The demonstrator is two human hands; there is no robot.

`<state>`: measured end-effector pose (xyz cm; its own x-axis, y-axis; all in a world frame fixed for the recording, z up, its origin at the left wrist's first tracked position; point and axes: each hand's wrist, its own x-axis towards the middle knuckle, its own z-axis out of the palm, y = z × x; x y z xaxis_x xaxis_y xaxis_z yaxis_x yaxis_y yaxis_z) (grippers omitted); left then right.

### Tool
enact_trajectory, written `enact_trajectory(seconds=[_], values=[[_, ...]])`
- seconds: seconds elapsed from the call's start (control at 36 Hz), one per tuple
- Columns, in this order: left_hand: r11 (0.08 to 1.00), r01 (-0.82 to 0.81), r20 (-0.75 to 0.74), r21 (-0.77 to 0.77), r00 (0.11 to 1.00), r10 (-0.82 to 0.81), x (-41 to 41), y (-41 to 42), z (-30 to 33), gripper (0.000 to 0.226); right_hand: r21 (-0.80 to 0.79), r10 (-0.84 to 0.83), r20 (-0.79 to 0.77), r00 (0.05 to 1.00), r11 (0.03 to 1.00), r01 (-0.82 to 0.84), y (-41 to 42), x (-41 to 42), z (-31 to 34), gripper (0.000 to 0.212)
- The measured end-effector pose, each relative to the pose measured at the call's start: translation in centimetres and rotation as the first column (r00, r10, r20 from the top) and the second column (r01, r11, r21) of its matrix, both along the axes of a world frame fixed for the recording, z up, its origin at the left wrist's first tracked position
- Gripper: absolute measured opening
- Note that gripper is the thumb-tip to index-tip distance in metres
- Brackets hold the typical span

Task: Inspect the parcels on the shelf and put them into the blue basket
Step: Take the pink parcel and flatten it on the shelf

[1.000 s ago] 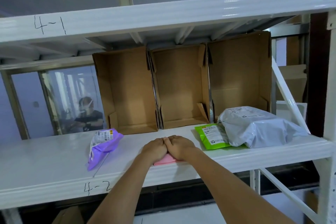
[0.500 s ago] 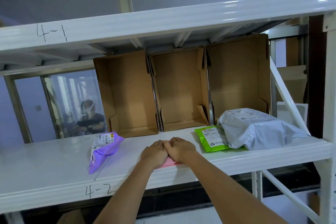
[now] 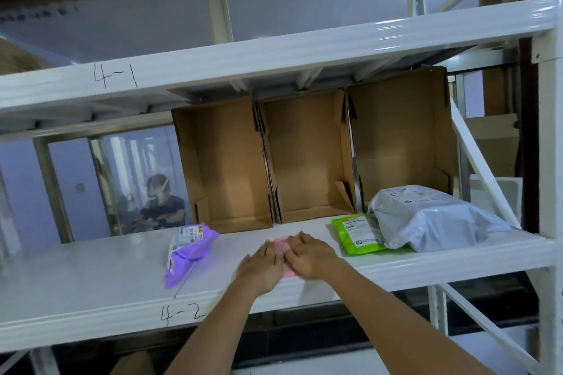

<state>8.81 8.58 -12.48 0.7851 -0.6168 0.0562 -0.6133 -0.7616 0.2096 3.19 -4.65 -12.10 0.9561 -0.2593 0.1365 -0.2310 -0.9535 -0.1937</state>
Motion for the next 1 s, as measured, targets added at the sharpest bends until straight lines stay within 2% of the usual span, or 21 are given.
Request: enact_trajectory(seconds=[0.11,0.28,0.44,0.56,0.61,0.67,0.72,0.78,0.83,0.92,0.97,1.0], values=[[1.000,0.003,-0.041,0.005,0.999,-0.002,0.1,0.1,0.4,0.055,-0.011,0.063,-0.078,0.995,0.998,-0.064,-0.2,-2.0,0.7,0.065],[0.999,-0.004,-0.140,-0.044,0.990,-0.003,0.9,-0.1,0.5,0.053,-0.022,0.085,-0.194,0.977,0.996,-0.091,-0.1,-3.5,2.0,0.084],[1.000,-0.002,-0.061,-0.009,0.998,0.002,0.3,-0.2,0.2,0.053,-0.033,0.034,-0.215,0.976,0.999,-0.042,0.3,-2.6,2.2,0.088],[0.997,-0.046,-0.058,-0.064,0.997,0.043,0.4,-0.3,-0.2,0.056,-0.022,0.030,-0.225,0.974,0.999,-0.036,0.3,-2.1,2.4,0.090],[0.990,-0.091,-0.056,-0.111,0.995,0.085,0.1,-0.4,-0.3,0.055,-0.025,0.032,-0.205,0.978,0.999,-0.038,0.4,-2.2,2.5,0.087],[0.956,-0.167,-0.080,-0.240,0.985,0.152,-0.2,-0.1,-0.2,0.050,-0.066,0.029,-0.175,0.984,0.997,-0.041,0.9,-2.7,2.9,0.072],[0.894,-0.234,-0.172,-0.383,0.969,0.180,-0.3,0.2,0.2,0.044,-0.192,0.017,-0.087,0.996,0.981,-0.033,1.3,-3.0,3.5,0.058],[0.851,-0.265,-0.266,-0.453,0.952,0.154,-0.2,0.3,0.8,0.040,-0.253,-0.016,0.016,1.000,0.967,0.020,1.7,-3.3,4.3,0.058],[0.881,-0.246,-0.288,-0.403,0.948,0.133,0.2,0.0,1.3,0.038,-0.126,-0.063,0.087,0.994,0.989,0.074,2.1,-3.6,4.9,0.058],[0.868,-0.299,-0.365,-0.396,0.919,0.150,0.7,-1.3,2.3,0.039,0.097,-0.122,0.031,0.992,0.988,0.118,2.3,-3.5,5.4,0.058],[0.792,-0.374,-0.486,-0.482,0.867,0.113,0.4,-1.9,3.0,0.038,0.182,-0.140,-0.033,0.990,0.973,0.144,2.5,-3.3,5.7,0.058],[0.688,-0.450,-0.600,-0.569,0.800,0.027,0.0,-2.1,3.3,0.035,0.215,-0.148,-0.039,0.988,0.964,0.153,2.7,-3.6,6.0,0.059]])
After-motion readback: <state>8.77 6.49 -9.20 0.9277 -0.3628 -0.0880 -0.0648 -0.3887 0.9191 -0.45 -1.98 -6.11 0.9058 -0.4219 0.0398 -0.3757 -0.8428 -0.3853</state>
